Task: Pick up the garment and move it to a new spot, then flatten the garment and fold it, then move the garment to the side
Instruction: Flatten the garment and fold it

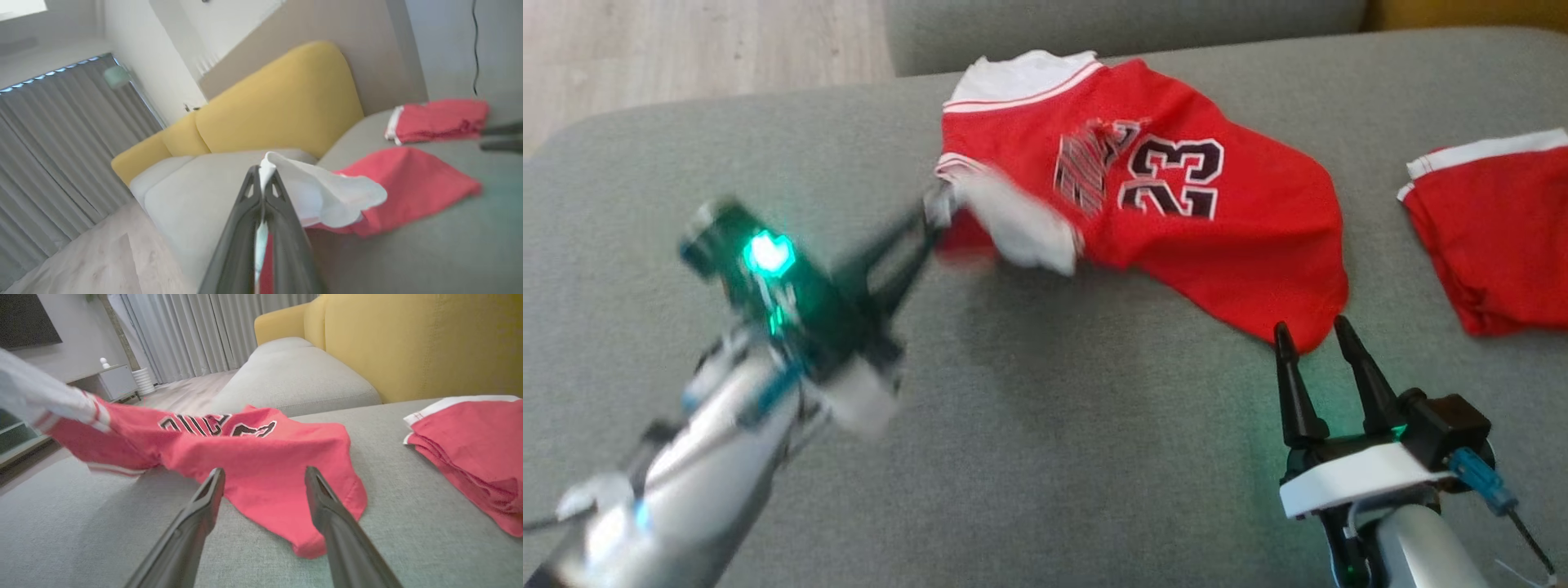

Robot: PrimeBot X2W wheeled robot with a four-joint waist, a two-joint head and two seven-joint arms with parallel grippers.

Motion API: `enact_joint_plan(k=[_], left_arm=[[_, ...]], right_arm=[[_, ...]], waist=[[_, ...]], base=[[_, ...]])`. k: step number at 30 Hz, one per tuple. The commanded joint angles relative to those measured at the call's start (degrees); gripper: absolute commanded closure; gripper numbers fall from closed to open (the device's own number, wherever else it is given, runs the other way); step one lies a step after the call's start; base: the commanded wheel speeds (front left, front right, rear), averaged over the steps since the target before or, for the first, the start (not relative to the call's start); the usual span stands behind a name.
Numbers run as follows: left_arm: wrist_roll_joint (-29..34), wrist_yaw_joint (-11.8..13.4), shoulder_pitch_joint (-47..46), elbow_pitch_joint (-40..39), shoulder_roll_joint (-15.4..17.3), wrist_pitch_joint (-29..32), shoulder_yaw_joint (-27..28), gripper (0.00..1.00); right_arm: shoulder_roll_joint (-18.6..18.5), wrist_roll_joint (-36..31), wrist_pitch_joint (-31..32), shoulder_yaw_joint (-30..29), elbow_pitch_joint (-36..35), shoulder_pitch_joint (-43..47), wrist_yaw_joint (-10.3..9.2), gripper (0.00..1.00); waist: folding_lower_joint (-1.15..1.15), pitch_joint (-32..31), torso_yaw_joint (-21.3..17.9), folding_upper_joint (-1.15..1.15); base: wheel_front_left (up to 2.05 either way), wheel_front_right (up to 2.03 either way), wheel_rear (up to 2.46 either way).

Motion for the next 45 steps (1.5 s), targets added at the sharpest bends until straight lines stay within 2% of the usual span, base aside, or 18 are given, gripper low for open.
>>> enact_joint_plan(k=[1, 7, 10, 11, 12, 16, 20, 26, 31, 34, 37, 41, 45], left_arm=[[1.45, -0.43, 0.6, -2.19, 4.88, 1.58, 0.11, 1.0], [3.56, -1.23, 9.08, -3.12, 13.53, 6.26, -8.77, 1.0], [2.69, -1.32, 12.43, -3.3, 14.64, 8.56, -12.22, 1.0], [2.69, -1.33, 13.17, -3.37, 14.8, 9.45, -13.09, 0.36], [3.02, -1.23, 13.64, -3.42, 14.89, 10.19, -13.65, 0.0], [2.02, -0.1, 14.79, -2.3, 14.29, 12.09, -13.55, 0.0], [-1.42, 5.04, 14.43, -1.94, 11.72, 11.43, -9.14, 0.0], [-14.22, 14.85, 16.39, -2.1, 3.9, 5.32, 3.15, 0.0], [-24.89, 19.37, 21.82, -1.8, -3.84, -1.29, 13.53, 0.0], [-26.36, 19.76, 25.72, -1.89, -7.11, -2.03, 17.1, 0.0], [-24.17, 19.2, 28.25, -3.3, -9.8, -2.1, 20.4, 0.0], [-20.81, 16.82, 29.34, -3.23, -11.88, -2.12, 22.59, 0.0], [-18.59, 14.6, 28.62, -2.13, -13.16, -2.13, 23.63, 0.0]], right_arm=[[-0.21, 0.29, -0.62, 1.16, -1.47, -0.93, 0.39, 0.0], [-0.21, 0.66, -0.62, 1.1, -0.91, -0.54, 0.39, 0.0], [-0.21, 0.8, -0.62, 1.01, -0.67, -0.42, 0.39, 0.0], [-0.21, 0.84, -0.62, 1.05, -0.63, -0.42, 0.39, 0.0], [-0.21, 0.86, -0.62, 1.12, -0.61, -0.43, 0.39, 0.0], [-0.21, 0.74, -0.62, 1.1, -0.68, -0.49, 0.39, 0.0], [-0.21, 0.4, -0.62, 0.62, -1.35, -0.46, 0.39, 0.0], [-0.21, 0.16, -0.62, 0.11, -2.38, -0.33, 0.39, 0.0], [-0.21, -0.14, -0.62, 0.26, -3.36, 0.45, 0.39, 0.0], [-0.21, -0.38, -0.62, 0.31, -3.67, 1.0, 0.39, 0.0], [-0.21, -1.14, -0.62, 0.09, -3.25, 1.32, 0.39, 0.0], [-0.21, -3.41, -0.62, -2.06, -0.73, 0.89, 0.39, 0.0], [-0.21, -10.16, 0.5, -4.66, 5.08, -1.69, 0.39, 0.0]], waist=[[0.01, -0.68, 0.66, 0.0], [0.01, -1.81, 1.24, 0.0], [0.01, -2.21, 1.41, 0.0], [0.01, -2.33, 1.45, 0.0], [0.01, -2.42, 1.48, 0.0], [0.01, -2.68, 1.64, 0.0], [0.01, -3.07, 1.96, 0.0], [0.01, -3.99, 1.95, 0.0], [0.01, -5.05, 1.47, 0.0], [0.01, -5.04, 1.35, 0.0], [0.01, -4.36, 1.32, 0.0], [0.01, -3.43, 1.51, 0.0], [0.01, -2.07, 1.53, 0.0]], base=[[0.0, 0.0, 0.0], [0.0, 0.0, 0.0], [0.0, 0.0, 0.0], [0.0, 0.0, 0.0], [0.0, 0.0, 0.0], [0.0, 0.0, 0.0], [0.0, 0.0, 0.0], [0.0, 0.0, 0.0], [0.0, 0.0, 0.0], [0.0, 0.0, 0.0], [0.0, 0.0, 0.0], [0.0, 0.0, 0.0], [0.0, 0.0, 0.0]])
